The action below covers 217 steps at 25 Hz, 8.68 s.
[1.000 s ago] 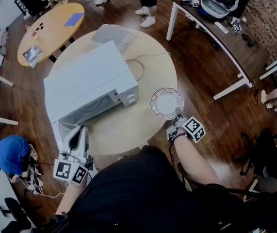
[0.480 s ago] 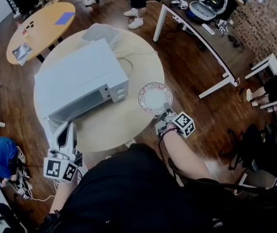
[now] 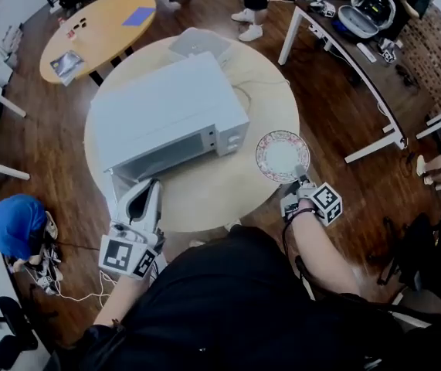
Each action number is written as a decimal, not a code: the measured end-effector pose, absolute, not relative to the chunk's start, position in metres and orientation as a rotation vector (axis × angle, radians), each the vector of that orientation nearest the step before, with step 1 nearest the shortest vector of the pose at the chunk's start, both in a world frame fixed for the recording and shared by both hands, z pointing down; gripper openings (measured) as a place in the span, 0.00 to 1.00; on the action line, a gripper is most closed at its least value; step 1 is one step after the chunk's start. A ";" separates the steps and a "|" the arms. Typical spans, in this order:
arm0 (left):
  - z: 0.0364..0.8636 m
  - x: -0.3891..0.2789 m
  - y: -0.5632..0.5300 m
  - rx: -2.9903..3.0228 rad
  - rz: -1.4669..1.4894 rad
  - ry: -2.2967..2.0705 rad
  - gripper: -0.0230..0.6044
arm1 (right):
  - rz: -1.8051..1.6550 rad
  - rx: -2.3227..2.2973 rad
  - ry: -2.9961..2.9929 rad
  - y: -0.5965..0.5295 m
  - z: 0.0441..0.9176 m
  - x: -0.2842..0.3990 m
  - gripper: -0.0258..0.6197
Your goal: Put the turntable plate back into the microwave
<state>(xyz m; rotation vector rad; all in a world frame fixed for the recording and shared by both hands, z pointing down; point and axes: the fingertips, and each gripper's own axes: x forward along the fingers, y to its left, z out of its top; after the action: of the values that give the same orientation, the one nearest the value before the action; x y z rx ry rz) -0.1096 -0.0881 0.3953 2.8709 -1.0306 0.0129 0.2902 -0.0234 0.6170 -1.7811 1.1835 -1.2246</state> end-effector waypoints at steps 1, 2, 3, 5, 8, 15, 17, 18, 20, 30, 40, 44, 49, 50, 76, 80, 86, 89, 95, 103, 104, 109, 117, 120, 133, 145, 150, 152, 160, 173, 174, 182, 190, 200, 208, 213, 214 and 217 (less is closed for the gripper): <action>0.394 -0.112 -0.088 2.875 0.020 -1.035 0.04 | -1.227 -1.775 1.185 -0.025 0.617 0.287 0.08; 0.393 -0.115 -0.088 2.874 0.026 -1.043 0.04 | -1.234 -1.768 1.187 -0.027 0.617 0.284 0.08; 0.393 -0.117 -0.089 2.870 0.029 -1.052 0.04 | -1.242 -1.763 1.189 -0.028 0.617 0.282 0.08; 0.392 -0.119 -0.089 2.864 0.029 -1.060 0.04 | -1.252 -1.758 1.196 -0.030 0.618 0.278 0.08; 0.390 -0.123 -0.087 2.866 0.028 -1.069 0.04 | -1.260 -1.756 1.210 -0.033 0.619 0.272 0.08; 0.389 -0.135 -0.082 2.835 0.012 -1.099 0.04 | -1.276 -1.761 1.254 -0.037 0.620 0.258 0.08; 0.389 -0.138 -0.082 2.835 0.012 -1.105 0.04 | -1.285 -1.756 1.258 -0.038 0.621 0.253 0.08; 0.389 -0.140 -0.081 2.832 0.013 -1.110 0.04 | -1.290 -1.753 1.260 -0.038 0.622 0.251 0.08; 0.390 -0.143 -0.081 2.825 0.013 -1.119 0.04 | -1.295 -1.752 1.272 -0.040 0.623 0.247 0.08; 0.388 -0.154 -0.078 2.817 -0.003 -1.169 0.04 | -1.311 -1.745 1.298 -0.043 0.623 0.236 0.08; 0.389 -0.161 -0.073 2.808 -0.004 -1.190 0.04 | -1.334 -1.738 1.322 -0.042 0.622 0.224 0.08; 0.389 -0.163 -0.070 2.809 0.001 -1.188 0.04 | -1.336 -1.727 1.328 -0.042 0.622 0.221 0.08; 0.390 -0.168 -0.066 2.807 0.006 -1.193 0.04 | -1.347 -1.720 1.334 -0.042 0.622 0.212 0.08; 0.390 -0.169 -0.065 2.807 0.007 -1.193 0.04 | -1.350 -1.720 1.333 -0.041 0.622 0.211 0.08; 0.397 -0.187 -0.058 2.756 -0.017 -1.262 0.04 | -1.440 -1.643 1.364 -0.052 0.627 0.174 0.08; 0.398 -0.192 -0.057 2.740 -0.026 -1.285 0.04 | -1.454 -1.627 1.381 -0.054 0.628 0.168 0.08; 0.399 -0.198 -0.055 2.716 -0.043 -1.298 0.04 | -1.483 -1.598 1.419 -0.058 0.627 0.153 0.08; 0.398 -0.199 -0.055 2.711 -0.050 -1.306 0.04 | -1.492 -1.584 1.430 -0.060 0.625 0.149 0.08; 0.399 -0.198 -0.053 2.706 -0.064 -1.300 0.04 | -1.500 -1.552 1.448 -0.062 0.623 0.142 0.08; 0.399 -0.197 -0.051 2.700 -0.080 -1.296 0.04 | -1.529 -1.526 1.481 -0.067 0.623 0.132 0.08; 0.399 -0.197 -0.051 2.701 -0.079 -1.294 0.04 | -1.532 -1.522 1.489 -0.068 0.623 0.131 0.08; 0.396 -0.197 -0.048 2.706 -0.082 -1.298 0.04 | -1.546 -1.494 1.527 -0.073 0.619 0.120 0.08; 0.398 -0.205 -0.046 2.687 -0.088 -1.339 0.04 | -1.577 -1.446 1.592 -0.083 0.616 0.102 0.08; 0.399 -0.206 -0.045 2.684 -0.082 -1.345 0.04 | -1.591 -1.435 1.623 -0.087 0.616 0.095 0.08; 0.400 -0.218 -0.046 2.648 -0.077 -1.394 0.04 | -1.636 -1.357 1.730 -0.103 0.617 0.061 0.08; 0.404 -0.228 -0.046 2.608 -0.071 -1.464 0.04 | -1.688 -1.277 1.807 -0.118 0.620 0.030 0.08; 0.403 -0.233 -0.045 2.591 -0.069 -1.495 0.04 | -1.704 -1.240 1.849 -0.125 0.619 0.015 0.08; 0.403 -0.235 -0.045 2.586 -0.068 -1.506 0.04 | -1.708 -1.223 1.870 -0.129 0.618 0.008 0.08; 0.405 -0.239 -0.048 2.590 -0.039 -1.499 0.04 | -1.710 -1.189 1.905 -0.137 0.617 -0.012 0.08; 0.404 -0.230 -0.055 2.687 -0.052 -1.299 0.04 | -1.684 -1.230 1.831 -0.127 0.611 -0.028 0.08; 0.405 -0.229 -0.055 2.688 -0.052 -1.298 0.04 | -1.685 -1.228 1.832 -0.127 0.611 -0.028 0.08; 0.404 -0.235 -0.058 2.654 -0.040 -1.375 0.04 | -1.722 -1.195 1.880 -0.129 0.616 -0.032 0.08; 0.401 -0.238 -0.057 2.651 0.008 -1.423 0.04 | -1.758 -1.176 1.895 -0.136 0.627 -0.038 0.08; 0.408 -0.241 -0.061 2.620 0.068 -1.453 0.04 | -1.777 -1.175 1.876 -0.150 0.635 -0.037 0.08; 0.402 -0.235 -0.058 2.652 0.054 -1.447 0.04 | -1.777 -1.184 1.860 -0.162 0.640 -0.032 0.08; 0.392 -0.223 -0.053 2.657 0.029 -1.421 0.04 | -1.778 -1.183 1.863 -0.167 0.643 -0.033 0.08; 0.393 -0.225 -0.053 2.666 0.034 -1.428 0.04 | -1.776 -1.185 1.863 -0.168 0.643 -0.033 0.08; 0.397 -0.235 -0.051 2.671 0.058 -1.448 0.04 | -1.766 -1.187 1.857 -0.172 0.645 -0.035 0.08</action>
<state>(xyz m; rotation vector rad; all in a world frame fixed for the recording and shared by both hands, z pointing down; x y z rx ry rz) -0.2351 -0.0506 0.3969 2.6714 -1.4481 0.0584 -0.0348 -0.1722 0.6449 -1.1873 1.8569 -1.7663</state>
